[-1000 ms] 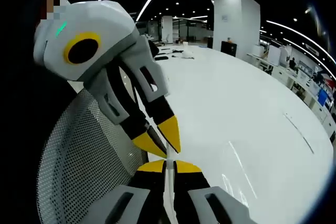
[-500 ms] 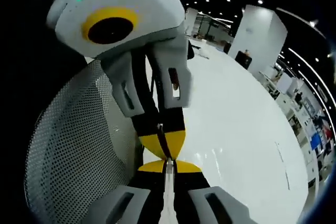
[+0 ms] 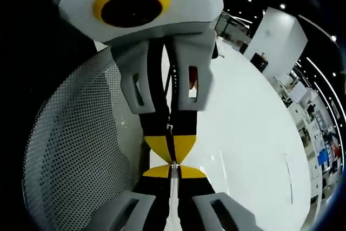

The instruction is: Open the resealable bag by pulling the two sides of the seal apart until the entire bag opening is separated and visibly accessible.

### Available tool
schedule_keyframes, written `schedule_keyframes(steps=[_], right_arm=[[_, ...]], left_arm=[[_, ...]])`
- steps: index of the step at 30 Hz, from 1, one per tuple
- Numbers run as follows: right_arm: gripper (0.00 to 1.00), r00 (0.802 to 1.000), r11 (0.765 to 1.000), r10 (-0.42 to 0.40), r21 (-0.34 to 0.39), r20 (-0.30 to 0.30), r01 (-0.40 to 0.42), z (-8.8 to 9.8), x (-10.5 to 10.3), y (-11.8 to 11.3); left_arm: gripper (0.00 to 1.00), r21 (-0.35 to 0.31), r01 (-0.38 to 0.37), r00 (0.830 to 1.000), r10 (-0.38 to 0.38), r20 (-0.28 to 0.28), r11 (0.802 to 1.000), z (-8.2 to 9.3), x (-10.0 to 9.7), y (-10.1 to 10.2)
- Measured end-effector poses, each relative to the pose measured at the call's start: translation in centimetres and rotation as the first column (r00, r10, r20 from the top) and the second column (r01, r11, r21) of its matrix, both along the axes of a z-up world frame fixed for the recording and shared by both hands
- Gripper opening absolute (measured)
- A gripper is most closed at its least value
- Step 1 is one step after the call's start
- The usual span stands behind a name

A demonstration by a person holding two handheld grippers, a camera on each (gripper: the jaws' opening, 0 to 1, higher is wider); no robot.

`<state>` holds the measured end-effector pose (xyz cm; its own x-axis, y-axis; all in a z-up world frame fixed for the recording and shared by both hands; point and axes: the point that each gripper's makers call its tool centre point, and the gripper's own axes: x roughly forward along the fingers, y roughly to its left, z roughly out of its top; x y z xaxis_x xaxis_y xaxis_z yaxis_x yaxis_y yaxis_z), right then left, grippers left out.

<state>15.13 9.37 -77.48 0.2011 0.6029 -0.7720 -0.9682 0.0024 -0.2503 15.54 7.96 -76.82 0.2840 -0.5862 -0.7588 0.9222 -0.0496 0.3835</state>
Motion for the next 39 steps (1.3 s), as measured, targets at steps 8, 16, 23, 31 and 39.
schedule_keyframes(steps=[8,16,23,31,39], right_arm=[[0.0,1.0,1.0,0.0,0.001,-0.001,0.0,0.1,0.0,-0.1],[0.0,1.0,1.0,0.004,-0.026,0.008,-0.004,-0.4,0.1,-0.7],[0.0,1.0,0.999,-0.002,-0.048,0.018,0.003,-0.6,0.2,-1.4],[0.0,1.0,0.998,-0.02,-0.055,0.015,0.021,-0.7,0.4,-2.0],[0.0,1.0,0.998,-0.029,-0.057,0.005,0.029,-1.0,0.4,-2.5]], left_arm=[[0.0,-0.007,-0.014,1.0,0.014,0.004,1.0,0.3,-0.2,0.4],[0.0,-0.006,-0.034,0.999,0.034,-0.006,0.999,0.1,-0.1,1.1],[0.0,-0.01,-0.045,0.999,0.045,-0.012,0.999,0.2,-0.1,1.2],[0.0,-0.018,-0.062,0.998,0.062,-0.024,0.998,0.2,0.1,1.5],[0.0,-0.021,-0.057,0.998,0.056,-0.025,0.998,0.1,0.0,1.5]])
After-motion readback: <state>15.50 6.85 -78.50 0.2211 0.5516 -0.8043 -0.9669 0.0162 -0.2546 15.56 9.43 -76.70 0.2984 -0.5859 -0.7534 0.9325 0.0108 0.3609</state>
